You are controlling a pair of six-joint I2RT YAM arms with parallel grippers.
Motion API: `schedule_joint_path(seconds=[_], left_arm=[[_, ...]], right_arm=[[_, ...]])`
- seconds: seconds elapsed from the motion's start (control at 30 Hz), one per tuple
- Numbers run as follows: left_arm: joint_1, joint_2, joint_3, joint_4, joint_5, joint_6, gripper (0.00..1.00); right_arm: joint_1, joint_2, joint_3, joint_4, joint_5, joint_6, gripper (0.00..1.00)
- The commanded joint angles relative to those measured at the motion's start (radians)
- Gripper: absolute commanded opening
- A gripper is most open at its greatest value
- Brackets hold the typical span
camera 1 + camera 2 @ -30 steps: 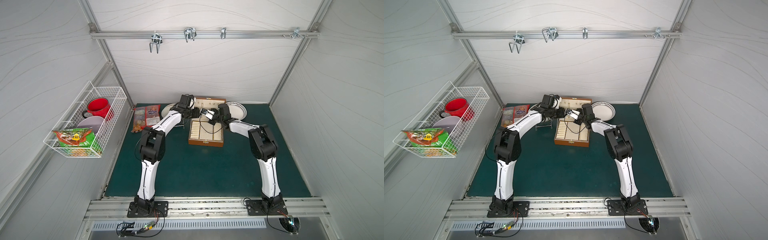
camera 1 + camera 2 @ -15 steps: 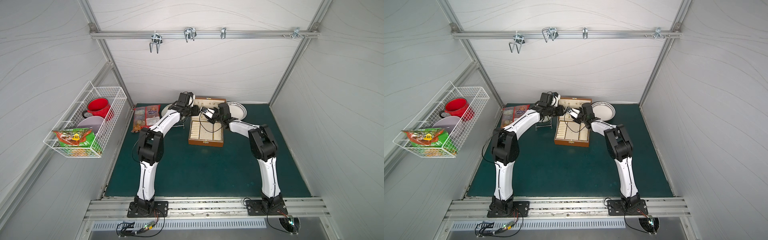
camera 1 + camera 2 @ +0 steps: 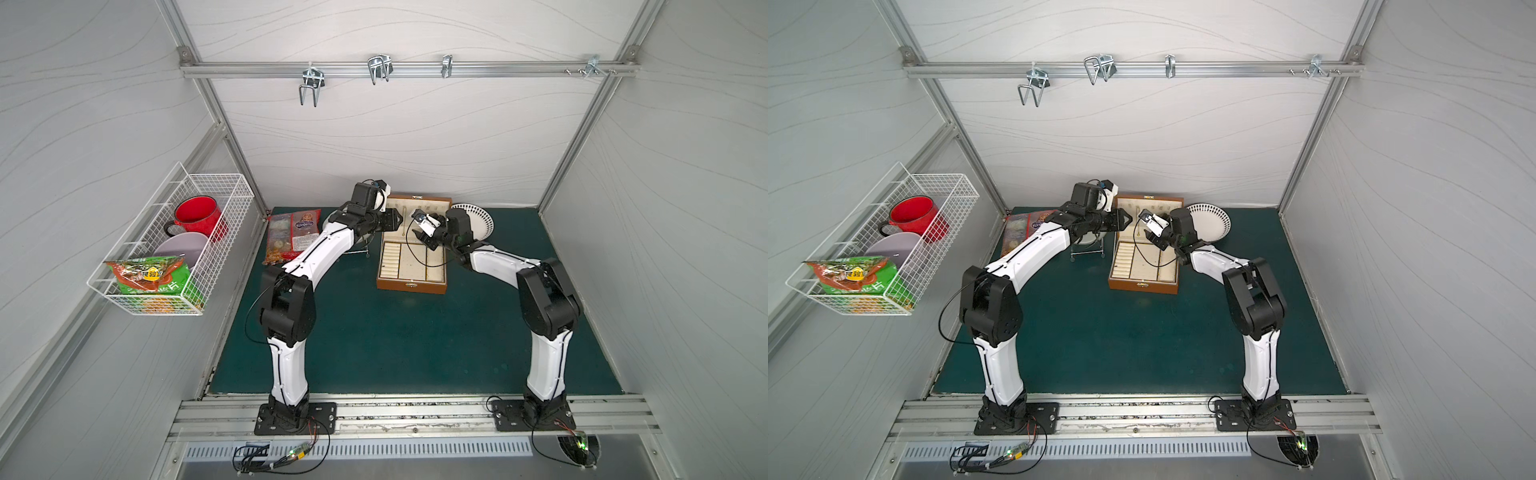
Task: Put jewelry chain into jewelry box
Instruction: Reset both arms
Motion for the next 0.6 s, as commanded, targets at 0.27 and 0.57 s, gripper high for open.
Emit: schedule_joint_path(seconds=[0.27,0.57], left_arm=[[-0.007,-0.345,-0.232,0.022,-0.068,0.012,0.53],[0.03,-0.603,-0.48,-0.053,-0.433,0.027,0.71]], right_arm=[[0.021,-0.41,-0.264,-0.101,0.179,0.399,0.99],[-0.133,-0.689,-0.49,-0.206,0.313,0.596,0.99]])
